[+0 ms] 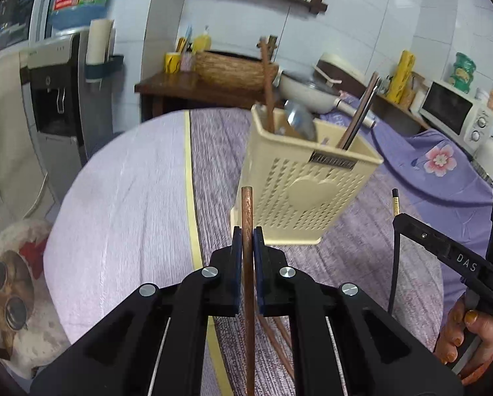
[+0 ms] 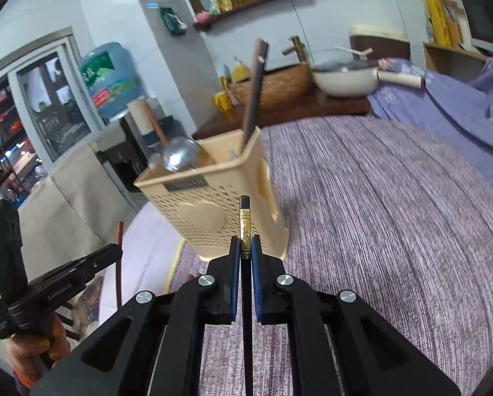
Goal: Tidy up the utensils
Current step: 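Lift the black chopstick over the holder with the right tool while the left tool carries its chopstick there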
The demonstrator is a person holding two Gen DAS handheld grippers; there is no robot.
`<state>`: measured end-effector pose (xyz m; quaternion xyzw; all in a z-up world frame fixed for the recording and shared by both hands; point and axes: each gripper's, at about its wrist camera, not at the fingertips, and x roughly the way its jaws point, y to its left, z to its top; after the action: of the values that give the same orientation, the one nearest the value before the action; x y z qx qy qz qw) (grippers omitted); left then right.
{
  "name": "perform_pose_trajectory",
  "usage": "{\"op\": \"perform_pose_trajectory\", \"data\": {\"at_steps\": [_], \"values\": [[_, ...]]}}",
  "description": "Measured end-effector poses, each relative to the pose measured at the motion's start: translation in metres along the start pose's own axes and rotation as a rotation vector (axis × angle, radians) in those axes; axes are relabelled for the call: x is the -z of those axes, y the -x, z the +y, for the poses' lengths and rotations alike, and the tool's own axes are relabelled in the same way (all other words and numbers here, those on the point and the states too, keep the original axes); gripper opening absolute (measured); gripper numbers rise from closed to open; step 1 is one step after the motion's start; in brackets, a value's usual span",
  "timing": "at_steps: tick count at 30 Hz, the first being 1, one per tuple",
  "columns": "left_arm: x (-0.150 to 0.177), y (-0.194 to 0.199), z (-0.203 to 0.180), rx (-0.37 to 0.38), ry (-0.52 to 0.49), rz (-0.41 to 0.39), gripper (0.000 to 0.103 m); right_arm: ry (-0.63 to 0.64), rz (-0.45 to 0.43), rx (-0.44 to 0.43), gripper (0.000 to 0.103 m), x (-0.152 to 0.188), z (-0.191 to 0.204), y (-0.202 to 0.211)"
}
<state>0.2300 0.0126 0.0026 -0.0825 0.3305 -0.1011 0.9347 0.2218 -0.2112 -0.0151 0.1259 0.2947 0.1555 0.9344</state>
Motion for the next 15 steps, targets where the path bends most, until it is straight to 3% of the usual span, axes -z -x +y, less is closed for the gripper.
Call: {"op": "perform_pose_trajectory", "data": {"at_steps": [7,15], "values": [[-0.019,0.039,-0.013,0.011,-0.036,-0.086,0.007,0.061,-0.076,-0.054,0.007,-0.016,0.021,0.035],[-0.028,0.068,-0.018,0.012,-0.060,-0.152,0.007,0.102,-0.113,-0.070,0.007,-0.022,0.033,0.049]]}}
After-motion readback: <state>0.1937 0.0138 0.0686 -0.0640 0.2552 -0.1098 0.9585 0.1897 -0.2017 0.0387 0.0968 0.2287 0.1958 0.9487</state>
